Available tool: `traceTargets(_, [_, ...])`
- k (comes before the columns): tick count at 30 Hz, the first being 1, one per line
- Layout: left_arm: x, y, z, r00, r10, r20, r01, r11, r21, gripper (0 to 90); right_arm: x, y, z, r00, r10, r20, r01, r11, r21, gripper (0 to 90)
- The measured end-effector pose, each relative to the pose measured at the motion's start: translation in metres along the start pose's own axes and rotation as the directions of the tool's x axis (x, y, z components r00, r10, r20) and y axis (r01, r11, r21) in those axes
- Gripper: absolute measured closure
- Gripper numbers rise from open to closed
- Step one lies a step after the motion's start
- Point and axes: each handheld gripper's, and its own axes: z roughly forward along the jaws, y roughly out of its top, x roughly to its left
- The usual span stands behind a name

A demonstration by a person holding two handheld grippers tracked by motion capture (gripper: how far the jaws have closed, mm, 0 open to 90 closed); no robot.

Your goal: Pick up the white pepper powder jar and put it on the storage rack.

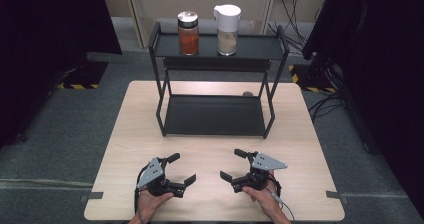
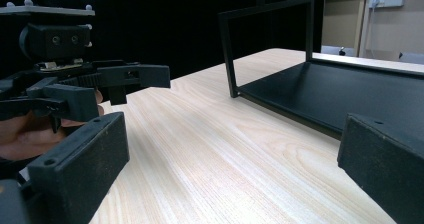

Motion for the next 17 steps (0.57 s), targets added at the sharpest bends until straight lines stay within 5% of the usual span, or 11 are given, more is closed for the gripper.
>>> traceTargets(17, [-0.0002, 0.0002, -0.0002, 1.0000, 0.005, 0.001, -0.005, 1.0000, 0.001, 1.0, -0.0001, -0.0003, 0.0002, 1.0000, 0.005, -0.001, -0.005, 1.0000, 0.000, 0.4])
